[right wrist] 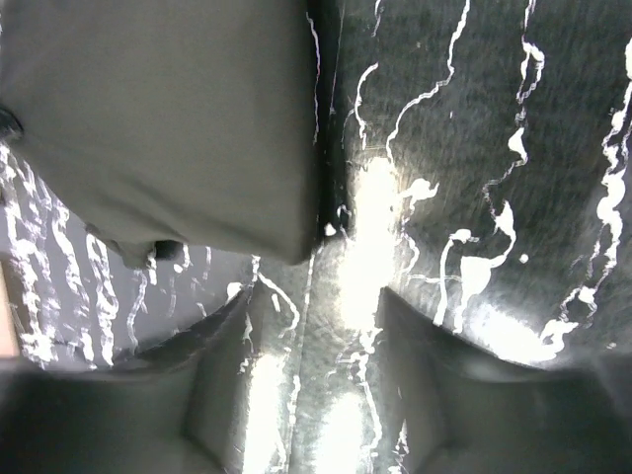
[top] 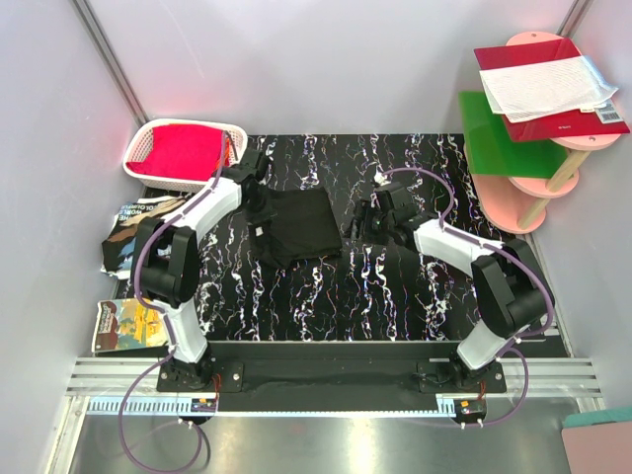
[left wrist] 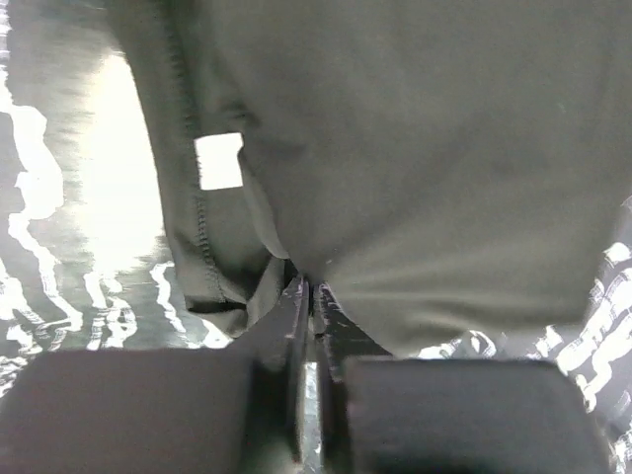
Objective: Fold and stack the t-shirts
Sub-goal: Smooth out wrinkles on the folded tshirt
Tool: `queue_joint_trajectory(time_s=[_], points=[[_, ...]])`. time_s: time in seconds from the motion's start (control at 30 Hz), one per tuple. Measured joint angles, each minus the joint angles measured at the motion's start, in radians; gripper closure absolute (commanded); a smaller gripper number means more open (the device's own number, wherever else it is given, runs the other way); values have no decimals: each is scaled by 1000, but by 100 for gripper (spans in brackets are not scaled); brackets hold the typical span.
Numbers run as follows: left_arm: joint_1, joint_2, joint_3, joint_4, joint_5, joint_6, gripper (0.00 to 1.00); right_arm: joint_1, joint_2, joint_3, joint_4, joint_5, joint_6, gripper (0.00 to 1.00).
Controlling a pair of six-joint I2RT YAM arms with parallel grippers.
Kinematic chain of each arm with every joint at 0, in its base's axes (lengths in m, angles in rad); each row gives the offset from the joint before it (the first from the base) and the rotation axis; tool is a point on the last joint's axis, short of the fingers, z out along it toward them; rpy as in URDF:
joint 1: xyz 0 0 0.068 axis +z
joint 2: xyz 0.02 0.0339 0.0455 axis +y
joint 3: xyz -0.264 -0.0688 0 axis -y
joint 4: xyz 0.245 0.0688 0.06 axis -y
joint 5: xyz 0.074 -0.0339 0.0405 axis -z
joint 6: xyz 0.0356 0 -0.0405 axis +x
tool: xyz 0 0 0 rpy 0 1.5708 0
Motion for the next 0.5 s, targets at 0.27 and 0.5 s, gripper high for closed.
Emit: queue_joint_trajectory(time_s=[0.27,0.5], points=[[20,-37,-64,27,-87,9,56,10,-22,-41,5,-43,24,100],[22,-87,-62,27,-79,47,8,105,31,-57,60,-83,67,100]])
